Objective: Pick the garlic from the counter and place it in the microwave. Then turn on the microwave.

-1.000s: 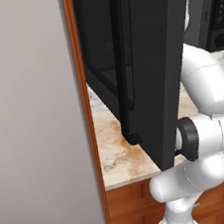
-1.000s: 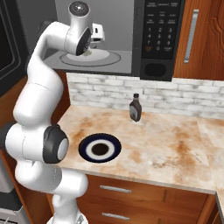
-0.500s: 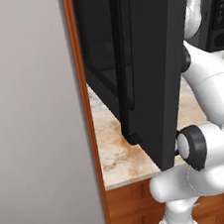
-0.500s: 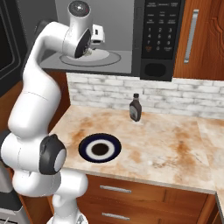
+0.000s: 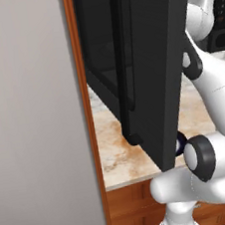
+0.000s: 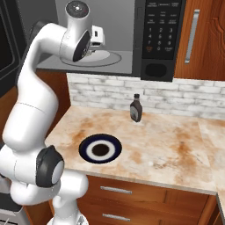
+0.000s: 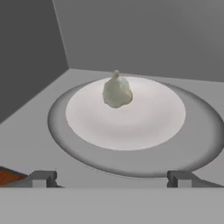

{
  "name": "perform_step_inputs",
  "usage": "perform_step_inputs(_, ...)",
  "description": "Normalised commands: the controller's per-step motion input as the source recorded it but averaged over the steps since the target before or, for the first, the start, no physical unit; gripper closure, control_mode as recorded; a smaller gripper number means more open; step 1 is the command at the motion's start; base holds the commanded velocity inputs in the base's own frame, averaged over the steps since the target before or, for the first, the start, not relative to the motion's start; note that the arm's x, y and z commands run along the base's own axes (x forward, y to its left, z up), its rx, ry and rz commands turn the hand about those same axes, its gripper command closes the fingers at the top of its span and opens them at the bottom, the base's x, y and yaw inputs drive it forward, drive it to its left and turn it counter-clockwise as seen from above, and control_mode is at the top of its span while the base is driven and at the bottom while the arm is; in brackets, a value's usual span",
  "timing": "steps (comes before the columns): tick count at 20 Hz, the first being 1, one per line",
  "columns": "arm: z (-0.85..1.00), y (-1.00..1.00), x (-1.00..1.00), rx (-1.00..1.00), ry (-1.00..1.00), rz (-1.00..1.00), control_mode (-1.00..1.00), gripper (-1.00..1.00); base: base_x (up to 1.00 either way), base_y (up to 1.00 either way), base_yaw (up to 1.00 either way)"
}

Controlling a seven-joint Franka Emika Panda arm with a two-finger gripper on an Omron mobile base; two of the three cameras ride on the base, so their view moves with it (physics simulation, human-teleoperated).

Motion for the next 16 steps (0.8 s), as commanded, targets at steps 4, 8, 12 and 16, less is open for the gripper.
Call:
perform_step_inputs(4,0.03,-0.1,-0.33,0.0,0.0,0.0,-1.0,-1.0,0.0,0.0,0.0)
perform_step_inputs(8,0.02,-0.08,-0.37,0.0,0.0,0.0,-1.0,-1.0,0.0,0.0,0.0)
perform_step_inputs(12,0.02,-0.04,-0.36,0.0,0.0,0.0,-1.0,-1.0,0.0,0.0,0.0)
perform_step_inputs(16,0.05,0.0,-0.35,0.0,0.0,0.0,-1.0,-1.0,0.0,0.0,0.0)
